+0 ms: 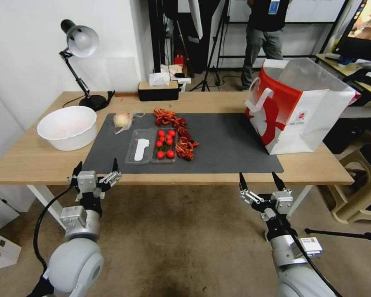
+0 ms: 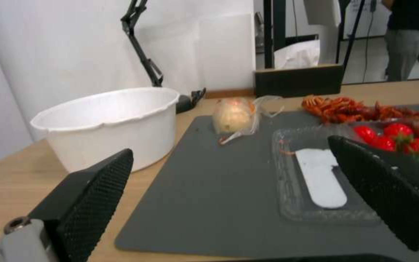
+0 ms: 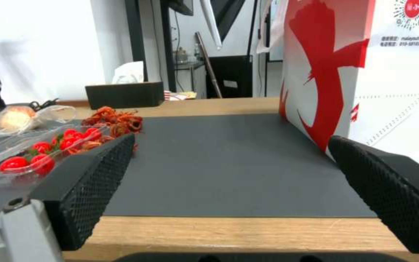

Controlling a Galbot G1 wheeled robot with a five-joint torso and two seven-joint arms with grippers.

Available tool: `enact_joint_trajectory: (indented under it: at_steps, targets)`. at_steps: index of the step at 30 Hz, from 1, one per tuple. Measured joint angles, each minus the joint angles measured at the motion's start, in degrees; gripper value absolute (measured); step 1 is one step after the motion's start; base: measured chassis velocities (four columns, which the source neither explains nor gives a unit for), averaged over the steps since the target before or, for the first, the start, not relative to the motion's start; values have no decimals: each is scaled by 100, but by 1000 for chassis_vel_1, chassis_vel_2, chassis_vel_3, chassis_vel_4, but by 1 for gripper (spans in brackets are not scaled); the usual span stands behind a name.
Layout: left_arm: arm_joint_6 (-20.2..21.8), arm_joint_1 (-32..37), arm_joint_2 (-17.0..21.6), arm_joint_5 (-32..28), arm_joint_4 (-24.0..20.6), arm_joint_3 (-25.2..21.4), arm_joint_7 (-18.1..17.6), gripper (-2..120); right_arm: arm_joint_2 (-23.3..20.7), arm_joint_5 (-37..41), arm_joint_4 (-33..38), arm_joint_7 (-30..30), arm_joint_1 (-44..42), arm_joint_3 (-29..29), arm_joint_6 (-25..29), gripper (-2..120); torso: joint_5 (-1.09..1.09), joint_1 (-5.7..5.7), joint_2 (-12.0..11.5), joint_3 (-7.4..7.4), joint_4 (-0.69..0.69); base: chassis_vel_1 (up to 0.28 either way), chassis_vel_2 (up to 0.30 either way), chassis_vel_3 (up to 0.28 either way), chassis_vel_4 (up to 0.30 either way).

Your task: Pick up the trash from the table and place it into the takeout bag.

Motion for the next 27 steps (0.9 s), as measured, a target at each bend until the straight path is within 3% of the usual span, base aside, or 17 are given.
enact_joint_trajectory:
  at_steps: [7,14,18,20,21,22,23,25,27]
  targets:
    - [51,483,-374,174,-255,-186,-20,100,30,-24,0,-39,-1,-59,9,100,0,0,0,0,5,0,0,0,0]
    - [102,206,-153,-22,-100,-213,45,100,1,-35,0,-55,2,-105,10,100,0,0,-1,1,3,0,0,0,0]
    - [149,-199,316,-394,144,-233,180,100,-84,-21,5,-57,8,-106,4,100,0,0,-1,1,4,0,0,0,0]
    - [260,-957,890,-1101,526,65,266,100,-66,-15,-32,-54,57,-113,-11,100,-1,0,-1,1,3,0,0,0,0]
    - [403,-1543,1350,-1652,794,238,280,100,-153,70,-140,-55,327,-269,-82,100,1,0,-2,1,9,0,0,0,0]
    - [403,-1543,1350,-1652,794,238,280,100,-153,70,-140,-55,327,-269,-82,100,1,0,-2,1,9,0,0,0,0]
    - [507,-1995,1575,-1957,994,412,282,100,-172,90,-156,-55,370,-290,-99,100,-2,0,-2,1,9,0,0,0,0]
    - [536,-2486,1801,-2211,1268,603,320,100,-191,104,-164,-60,420,-310,-108,100,1,1,-1,1,-1,0,0,0,0]
    - [537,-2841,1914,-2358,1496,789,364,100,-201,104,-166,-75,437,-311,-110,100,1,1,-1,1,4,0,0,0,0]
